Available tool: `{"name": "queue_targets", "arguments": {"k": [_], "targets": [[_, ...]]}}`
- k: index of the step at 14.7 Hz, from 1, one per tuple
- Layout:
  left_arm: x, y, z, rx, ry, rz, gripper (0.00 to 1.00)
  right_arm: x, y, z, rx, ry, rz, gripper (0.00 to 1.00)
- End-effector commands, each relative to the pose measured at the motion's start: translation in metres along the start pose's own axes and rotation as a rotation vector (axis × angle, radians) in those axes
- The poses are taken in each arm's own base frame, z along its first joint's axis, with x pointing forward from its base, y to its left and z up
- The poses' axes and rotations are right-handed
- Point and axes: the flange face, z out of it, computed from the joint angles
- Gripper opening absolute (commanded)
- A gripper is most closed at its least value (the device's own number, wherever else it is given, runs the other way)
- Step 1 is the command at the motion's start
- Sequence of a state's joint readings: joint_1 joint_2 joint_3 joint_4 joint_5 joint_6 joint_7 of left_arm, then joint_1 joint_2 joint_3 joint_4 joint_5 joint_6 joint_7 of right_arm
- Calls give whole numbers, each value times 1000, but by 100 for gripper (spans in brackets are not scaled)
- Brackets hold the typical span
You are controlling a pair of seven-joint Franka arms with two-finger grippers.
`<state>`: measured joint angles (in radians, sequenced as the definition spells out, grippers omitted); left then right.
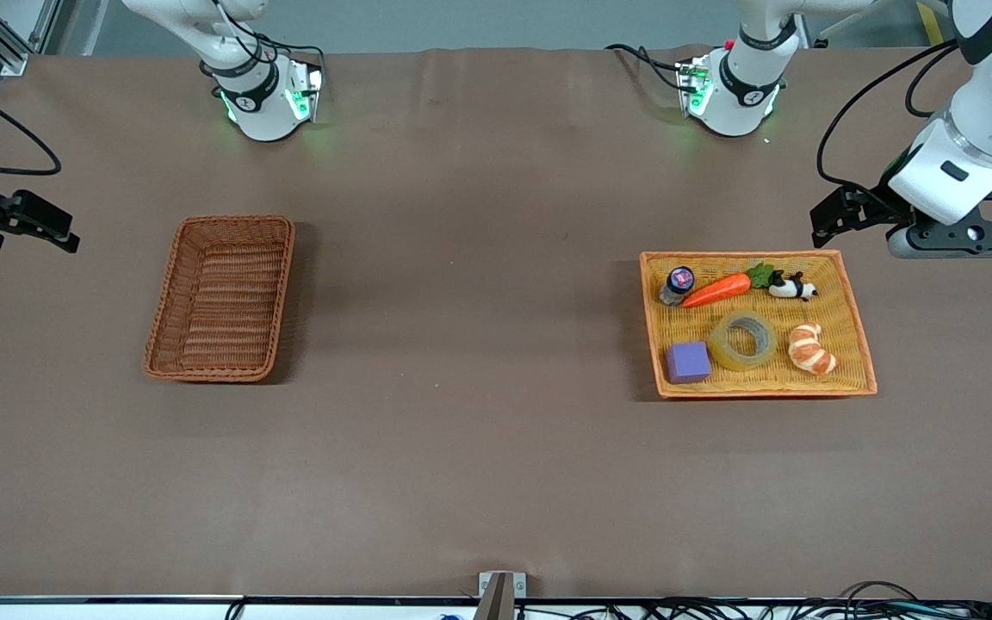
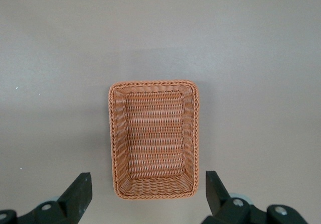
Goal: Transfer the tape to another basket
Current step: 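Move the left gripper over the tape roll in the tray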
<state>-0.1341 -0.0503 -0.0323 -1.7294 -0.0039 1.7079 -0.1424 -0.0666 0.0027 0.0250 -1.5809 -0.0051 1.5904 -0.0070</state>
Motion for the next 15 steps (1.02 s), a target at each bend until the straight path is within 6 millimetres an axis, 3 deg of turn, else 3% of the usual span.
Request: {"name": "queue_targets", "arguments": {"k": [1,4,6,9,11,15], "targets": [[-1,-4,-3,-5,6,17,100,-7,1,-6,3,9,5,100],[0,-10,-5,-5,6,3,98,-7,2,-6,3,8,7,100],[2,-27,-3,-10,3,-20,99,-7,1,-6,3,8,5,100],[6,-28,11,-4,-24,-23,99,-7,-2,-6,3,10,-1,100],[14,-29,29,0,-50,-24,99,-7,-2,-6,3,7,-1,100],[29,-28,109,9,-105,-21,100,-7,-1,-6,3,7,2,100]]}}
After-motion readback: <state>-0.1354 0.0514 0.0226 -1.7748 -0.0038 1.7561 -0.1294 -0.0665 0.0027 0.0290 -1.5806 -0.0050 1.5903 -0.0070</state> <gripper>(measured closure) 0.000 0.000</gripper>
